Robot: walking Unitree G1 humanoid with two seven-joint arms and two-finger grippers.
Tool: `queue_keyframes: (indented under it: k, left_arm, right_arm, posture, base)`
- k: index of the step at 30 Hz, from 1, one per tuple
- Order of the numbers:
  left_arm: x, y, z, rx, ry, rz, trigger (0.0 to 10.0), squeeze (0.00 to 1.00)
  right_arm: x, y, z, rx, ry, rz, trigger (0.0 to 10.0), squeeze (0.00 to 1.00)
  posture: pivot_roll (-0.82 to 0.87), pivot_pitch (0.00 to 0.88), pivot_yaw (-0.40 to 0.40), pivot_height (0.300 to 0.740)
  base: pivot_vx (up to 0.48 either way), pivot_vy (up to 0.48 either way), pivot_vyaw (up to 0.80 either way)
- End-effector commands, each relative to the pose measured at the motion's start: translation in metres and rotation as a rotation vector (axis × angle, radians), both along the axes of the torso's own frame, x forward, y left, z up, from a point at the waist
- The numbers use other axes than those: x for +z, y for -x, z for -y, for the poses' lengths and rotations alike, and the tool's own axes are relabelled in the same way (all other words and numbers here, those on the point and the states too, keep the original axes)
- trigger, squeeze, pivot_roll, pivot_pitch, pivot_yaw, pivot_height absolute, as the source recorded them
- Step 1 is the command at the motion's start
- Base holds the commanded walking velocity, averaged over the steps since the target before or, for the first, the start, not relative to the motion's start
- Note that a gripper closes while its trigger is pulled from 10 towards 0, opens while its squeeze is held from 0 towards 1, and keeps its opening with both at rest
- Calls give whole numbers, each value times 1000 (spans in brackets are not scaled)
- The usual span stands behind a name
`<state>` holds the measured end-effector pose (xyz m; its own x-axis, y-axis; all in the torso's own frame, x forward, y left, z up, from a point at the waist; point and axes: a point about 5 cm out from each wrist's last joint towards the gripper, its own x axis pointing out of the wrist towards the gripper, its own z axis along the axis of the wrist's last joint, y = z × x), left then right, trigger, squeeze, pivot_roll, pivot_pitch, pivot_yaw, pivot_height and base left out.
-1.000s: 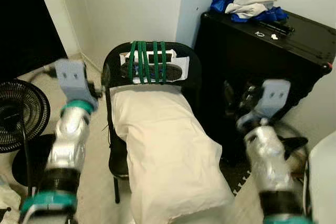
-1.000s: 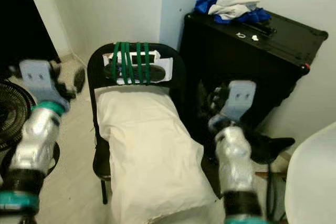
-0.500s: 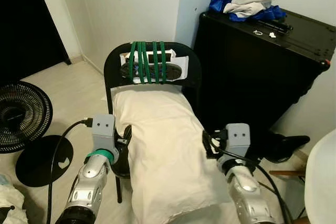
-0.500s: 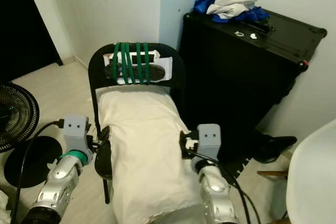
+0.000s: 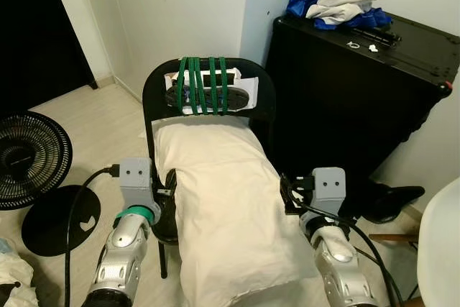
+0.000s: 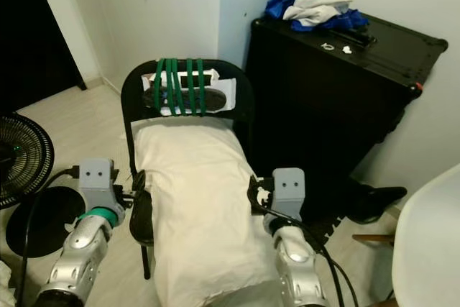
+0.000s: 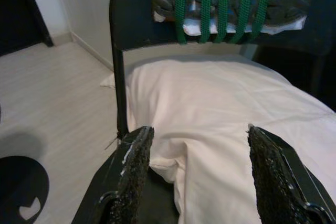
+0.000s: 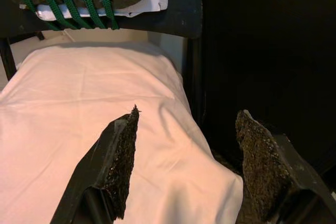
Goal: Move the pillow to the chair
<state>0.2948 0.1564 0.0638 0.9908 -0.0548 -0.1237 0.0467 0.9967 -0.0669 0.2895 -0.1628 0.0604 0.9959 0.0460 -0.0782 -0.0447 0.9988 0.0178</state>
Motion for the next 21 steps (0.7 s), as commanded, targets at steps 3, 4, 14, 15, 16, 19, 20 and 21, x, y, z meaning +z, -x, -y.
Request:
queue_keyframes:
  k: [3, 4, 14, 15, 16, 19, 20, 21]
  left_arm:
    - [-6, 6, 3, -16, -1, -32, 10000, 0]
    - [-5, 6, 4, -16, 4, -29, 10000, 0]
    - [1, 6, 7, -49, -7, -13, 10000, 0]
    - [2, 5, 7, -55, -10, -12, 10000, 0]
    - [2, 5, 7, -55, -10, -12, 10000, 0]
    - [4, 4, 7, -63, -4, -13, 10000, 0]
    - [4, 4, 7, -63, -4, -13, 10000, 0]
    - [4, 3, 8, -68, -6, -13, 10000, 0]
  right_arm:
    - [0, 1, -2, 20, 10, 0, 10000, 0]
    - [-1, 2, -2, 22, 14, 0, 10000, 0]
    - [-2, 2, 1, -6, -15, -3, 10000, 0]
    - [-2, 2, 1, -7, -16, -4, 10000, 0]
    - [-2, 2, 1, -7, -16, -4, 10000, 0]
    - [-2, 1, 0, -8, -19, -4, 10000, 0]
    - [-2, 1, 0, -8, -19, -4, 10000, 0]
    - [-2, 1, 0, -9, -20, -5, 10000, 0]
  posture:
    - [48, 16, 53, 740]
    - [49, 18, 52, 740]
    - [56, 14, 59, 740]
    - [54, 12, 62, 740]
    - [54, 12, 62, 740]
    - [50, 6, 67, 740]
    - [50, 6, 67, 740]
    - [48, 0, 66, 740]
  base:
    - [0, 0, 0]
    - [0, 0, 0]
    - [0, 0, 0]
    - [0, 0, 0]
    - [0, 0, 0]
    - [0, 0, 0]
    - [0, 0, 0]
    - [0, 0, 0]
